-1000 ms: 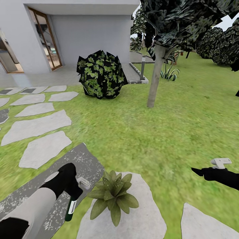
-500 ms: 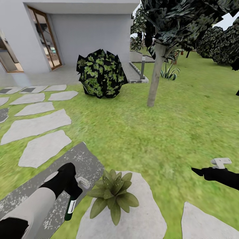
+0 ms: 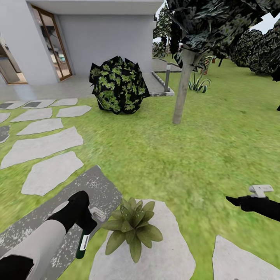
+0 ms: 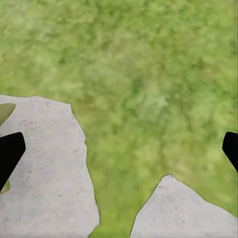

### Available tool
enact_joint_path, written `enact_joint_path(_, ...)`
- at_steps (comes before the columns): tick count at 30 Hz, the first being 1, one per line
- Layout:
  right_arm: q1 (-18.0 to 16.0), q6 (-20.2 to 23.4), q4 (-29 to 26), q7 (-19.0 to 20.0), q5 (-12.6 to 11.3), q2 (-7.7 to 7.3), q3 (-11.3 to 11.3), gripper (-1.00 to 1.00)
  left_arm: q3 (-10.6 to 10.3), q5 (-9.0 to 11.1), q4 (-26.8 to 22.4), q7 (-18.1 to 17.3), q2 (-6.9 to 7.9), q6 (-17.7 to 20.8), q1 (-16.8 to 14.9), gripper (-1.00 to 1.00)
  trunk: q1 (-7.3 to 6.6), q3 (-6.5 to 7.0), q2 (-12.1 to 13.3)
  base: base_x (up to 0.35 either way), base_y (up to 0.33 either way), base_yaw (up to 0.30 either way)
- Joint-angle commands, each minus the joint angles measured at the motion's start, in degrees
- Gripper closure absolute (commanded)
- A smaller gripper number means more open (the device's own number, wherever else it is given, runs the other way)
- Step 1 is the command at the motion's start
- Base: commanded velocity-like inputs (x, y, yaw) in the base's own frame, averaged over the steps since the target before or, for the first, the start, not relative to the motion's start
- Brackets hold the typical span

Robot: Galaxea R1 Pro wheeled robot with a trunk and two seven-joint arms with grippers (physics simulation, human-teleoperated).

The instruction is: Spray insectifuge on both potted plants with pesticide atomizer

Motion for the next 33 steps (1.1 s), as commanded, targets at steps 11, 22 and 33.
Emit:
enact_joint_path(11, 0.0, 0.18, 0.0, 0.6, 0.51, -0.16, 0.0, -1.0, -0.14, -0.46, -0.1, -0.58, 0.03, 0.31, -0.02, 1.0, -0.01, -0.55, -0.02, 0.0, 0.0, 0.0)
enact_joint_path(22, -0.06, 0.18, 0.0, 0.58, 0.47, -0.16, -0.09, -1.0, -0.36, -0.6, -0.1, -0.49, 0.06, 0.34, -0.02, 1.0, -0.01, -0.77, -0.02, 0.083, 0.099, 0.0)
enact_joint_path(33, -0.06, 0.18, -0.02, 0.61, 0.44, -0.16, -0.17, -1.0, -0.58, -0.63, -0.1, -0.49, 0.01, 0.31, -0.02, 1.0, -0.01, -1.21, -0.02, 0.005, 0.004, 0.0)
